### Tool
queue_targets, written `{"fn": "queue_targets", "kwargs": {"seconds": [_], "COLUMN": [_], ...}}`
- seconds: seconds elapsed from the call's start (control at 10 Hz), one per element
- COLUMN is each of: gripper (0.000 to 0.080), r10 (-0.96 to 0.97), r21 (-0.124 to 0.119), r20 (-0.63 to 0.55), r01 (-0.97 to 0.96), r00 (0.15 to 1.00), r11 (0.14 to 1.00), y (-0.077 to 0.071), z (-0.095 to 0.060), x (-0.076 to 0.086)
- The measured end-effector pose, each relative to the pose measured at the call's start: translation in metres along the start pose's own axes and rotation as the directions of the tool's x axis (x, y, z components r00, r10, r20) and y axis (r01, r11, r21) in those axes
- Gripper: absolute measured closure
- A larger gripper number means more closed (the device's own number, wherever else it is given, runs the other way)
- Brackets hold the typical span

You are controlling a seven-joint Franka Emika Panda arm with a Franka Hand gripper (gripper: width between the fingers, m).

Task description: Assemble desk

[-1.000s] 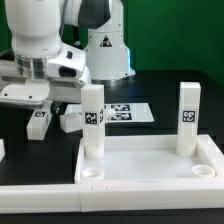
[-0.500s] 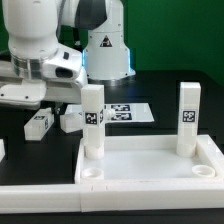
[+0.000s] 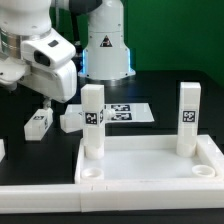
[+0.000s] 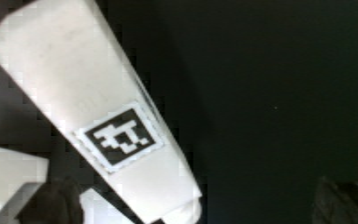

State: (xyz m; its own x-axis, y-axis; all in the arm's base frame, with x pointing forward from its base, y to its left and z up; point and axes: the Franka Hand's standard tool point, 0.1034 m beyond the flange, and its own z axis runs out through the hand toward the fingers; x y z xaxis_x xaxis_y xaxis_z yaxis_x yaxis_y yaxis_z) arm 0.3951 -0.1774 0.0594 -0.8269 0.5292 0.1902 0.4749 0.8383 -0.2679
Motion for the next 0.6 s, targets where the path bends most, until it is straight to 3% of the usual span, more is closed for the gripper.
{"fn": "queue_targets", "kwargs": {"seconds": [0.1,0.4,0.6], "gripper": [0.0151,0.0151,0.0151], "r10": [-0.092,0.128,0.406], "r21": [-0.023,-0.025,-0.03], "r20": [0.003,-0.003,0.002], "r01": [0.092,-0.128,-0.406], "r00": [0.996,0.992,0.914], "r11": [0.995,0.991,0.913], "y": [-0.005,-0.007,-0.011], "z": [-0.001,-0.001,-0.014], "x": [-0.004,-0.005,-0.022]}}
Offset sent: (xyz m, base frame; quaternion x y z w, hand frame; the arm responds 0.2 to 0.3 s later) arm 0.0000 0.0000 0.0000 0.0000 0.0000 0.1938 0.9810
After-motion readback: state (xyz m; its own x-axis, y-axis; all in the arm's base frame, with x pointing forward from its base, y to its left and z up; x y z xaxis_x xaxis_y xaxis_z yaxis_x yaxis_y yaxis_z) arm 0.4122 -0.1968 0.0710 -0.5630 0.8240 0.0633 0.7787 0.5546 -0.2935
